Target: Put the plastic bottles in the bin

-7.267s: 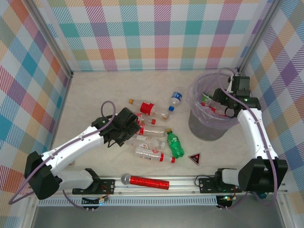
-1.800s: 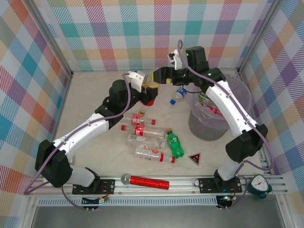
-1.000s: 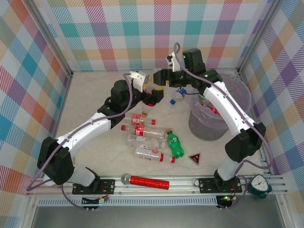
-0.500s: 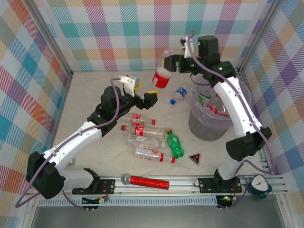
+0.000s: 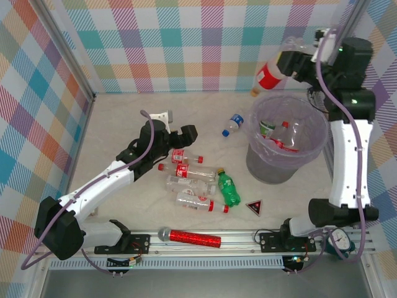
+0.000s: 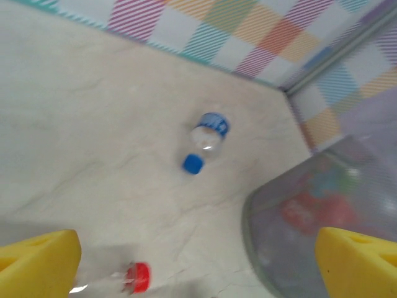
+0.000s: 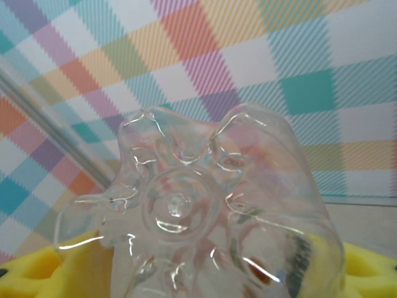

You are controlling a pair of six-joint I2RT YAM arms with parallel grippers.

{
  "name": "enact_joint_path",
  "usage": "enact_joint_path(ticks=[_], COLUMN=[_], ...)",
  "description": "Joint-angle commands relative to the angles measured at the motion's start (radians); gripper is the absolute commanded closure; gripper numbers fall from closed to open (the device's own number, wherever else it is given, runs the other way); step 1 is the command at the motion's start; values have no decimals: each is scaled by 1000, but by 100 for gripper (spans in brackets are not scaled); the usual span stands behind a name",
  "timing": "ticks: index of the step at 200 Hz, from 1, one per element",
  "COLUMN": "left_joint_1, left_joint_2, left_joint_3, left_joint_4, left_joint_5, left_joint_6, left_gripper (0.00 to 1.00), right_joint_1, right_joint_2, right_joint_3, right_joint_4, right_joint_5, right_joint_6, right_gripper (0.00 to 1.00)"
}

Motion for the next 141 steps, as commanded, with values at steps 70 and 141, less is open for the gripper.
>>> enact_joint_path(ticks=[70, 141], left_joint_1=[48, 56], left_joint_2=[-82, -117], left_joint_3=[-27, -158], left_joint_4=[-416, -397], left_joint_5=[-200, -215], left_joint_6=[-277, -482], left_gripper=[16, 7], right_joint_1=[-108, -109], right_joint_2=[-173, -222], right_joint_3=[-123, -298], right_joint_4=[-189, -292], right_joint_5=[183, 273], right_joint_6=[-129, -159], right_gripper=[38, 38])
